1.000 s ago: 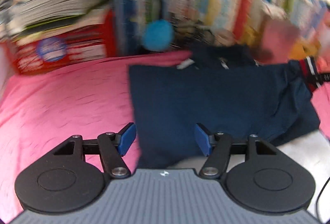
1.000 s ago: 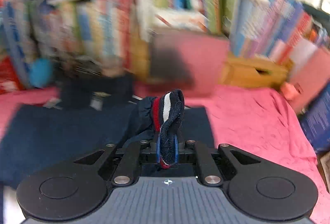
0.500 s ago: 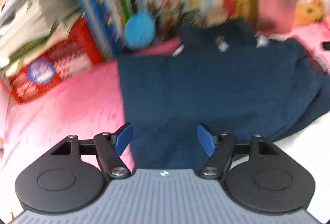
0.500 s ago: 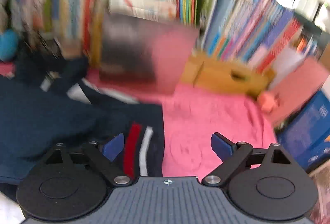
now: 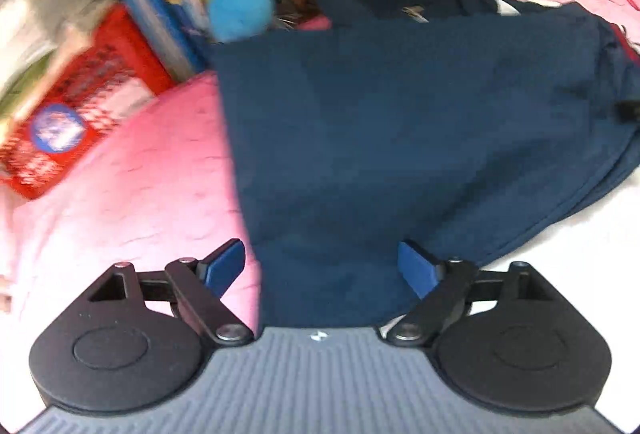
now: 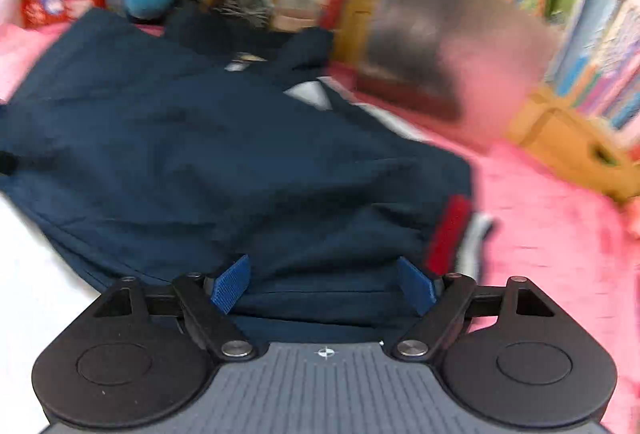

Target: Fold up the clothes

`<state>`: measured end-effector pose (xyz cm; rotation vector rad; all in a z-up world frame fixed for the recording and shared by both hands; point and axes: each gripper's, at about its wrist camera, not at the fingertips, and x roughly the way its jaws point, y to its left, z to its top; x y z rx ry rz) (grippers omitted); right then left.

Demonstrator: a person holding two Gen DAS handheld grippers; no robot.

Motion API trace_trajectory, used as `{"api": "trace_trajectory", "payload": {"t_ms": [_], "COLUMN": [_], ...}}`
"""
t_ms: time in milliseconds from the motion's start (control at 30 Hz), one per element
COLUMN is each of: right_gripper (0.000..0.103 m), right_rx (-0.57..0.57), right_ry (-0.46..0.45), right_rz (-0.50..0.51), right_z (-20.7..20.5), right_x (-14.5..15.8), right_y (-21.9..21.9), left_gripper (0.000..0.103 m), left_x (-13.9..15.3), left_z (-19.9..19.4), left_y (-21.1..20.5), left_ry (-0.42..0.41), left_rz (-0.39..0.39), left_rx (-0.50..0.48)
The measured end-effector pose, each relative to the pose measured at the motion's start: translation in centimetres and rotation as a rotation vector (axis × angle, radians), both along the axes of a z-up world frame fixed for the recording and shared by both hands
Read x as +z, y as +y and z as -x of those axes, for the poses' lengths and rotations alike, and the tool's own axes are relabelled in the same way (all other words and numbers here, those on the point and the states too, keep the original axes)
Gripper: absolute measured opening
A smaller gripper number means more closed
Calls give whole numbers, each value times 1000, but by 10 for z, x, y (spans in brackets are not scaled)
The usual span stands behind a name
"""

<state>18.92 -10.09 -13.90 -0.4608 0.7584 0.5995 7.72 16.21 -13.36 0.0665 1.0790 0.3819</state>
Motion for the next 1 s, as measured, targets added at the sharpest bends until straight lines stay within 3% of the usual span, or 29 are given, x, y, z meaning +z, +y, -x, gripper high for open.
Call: {"api": "trace_trajectory", "payload": {"t_ms": [100,167,267,367,400,467,567,700,867,1000], "right_gripper": [85,87,88,94,98,94,92,96,96,95], "right_rx": [-11,-12,-7,-32,-53,-99,-55,16,62,154], "right_ry": [5,0,-12,53,64,78,57,26,103,141], "right_rz": [16,-6,-9,33,27,5,-35,-89,-90,-85], "right_z": [-4,-6,-12,-28,-31,-36,-11,24,62,91], "right_x": [0,1,-11,-55,-56,-53,-34,-7,-19,-30], "right_y": [-9,-2,17,34,36,38,33,24,9,11], "left_gripper": [85,85,85,88,88,87,84,85,84,85], "left_x": [18,21,10,-13,-14,-7,11,20,-1,-2], "left_z": [1,-12,-29,-36,-35,-31,-19,-9,6,27], "left_y": [6,2,2,9,9,6,-10,-31,-59,-85], "left_ry": [-70,-95,-86,-36,-40,-46,-81,-85,4,7], "left_rz": [25,2,28,68,74,65,21,74,83,117], "left_rx": [-23,-54,-45,-6,-1,10,-32,-56,4,38]}}
